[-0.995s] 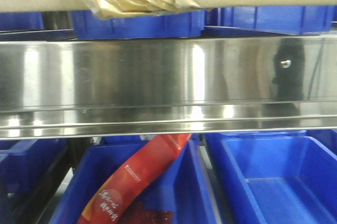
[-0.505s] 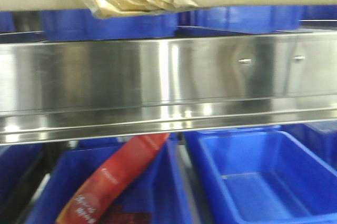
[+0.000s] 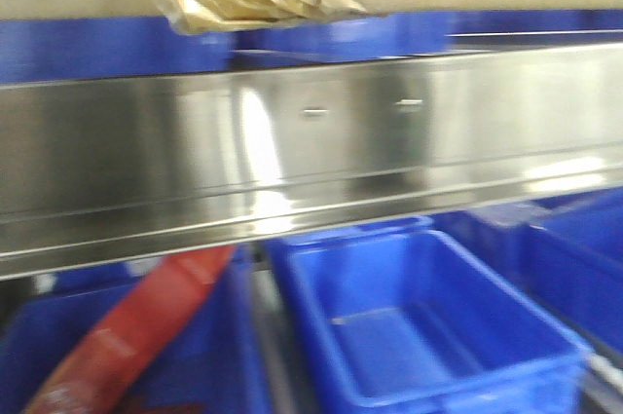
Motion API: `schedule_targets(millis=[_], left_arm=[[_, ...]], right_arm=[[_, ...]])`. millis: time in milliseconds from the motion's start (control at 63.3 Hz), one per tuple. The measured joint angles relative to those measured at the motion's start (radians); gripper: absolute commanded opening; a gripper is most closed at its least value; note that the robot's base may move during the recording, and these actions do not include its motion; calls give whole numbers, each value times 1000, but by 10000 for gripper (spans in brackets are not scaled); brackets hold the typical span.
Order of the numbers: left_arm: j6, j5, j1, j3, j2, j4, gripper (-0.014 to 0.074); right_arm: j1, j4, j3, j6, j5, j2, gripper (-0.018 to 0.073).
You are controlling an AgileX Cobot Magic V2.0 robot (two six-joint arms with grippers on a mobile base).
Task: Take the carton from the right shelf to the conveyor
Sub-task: 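Hold the carton with both grippers and pull it away from the shelf, then carry the carton in both grippers while driving to the red conveyor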
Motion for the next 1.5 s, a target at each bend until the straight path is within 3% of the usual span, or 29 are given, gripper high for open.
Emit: schedule_targets(millis=[1500], left_arm=[[0, -2, 0, 0, 0, 2, -9]], right_arm=[[0, 0, 0, 0, -2, 0, -69]])
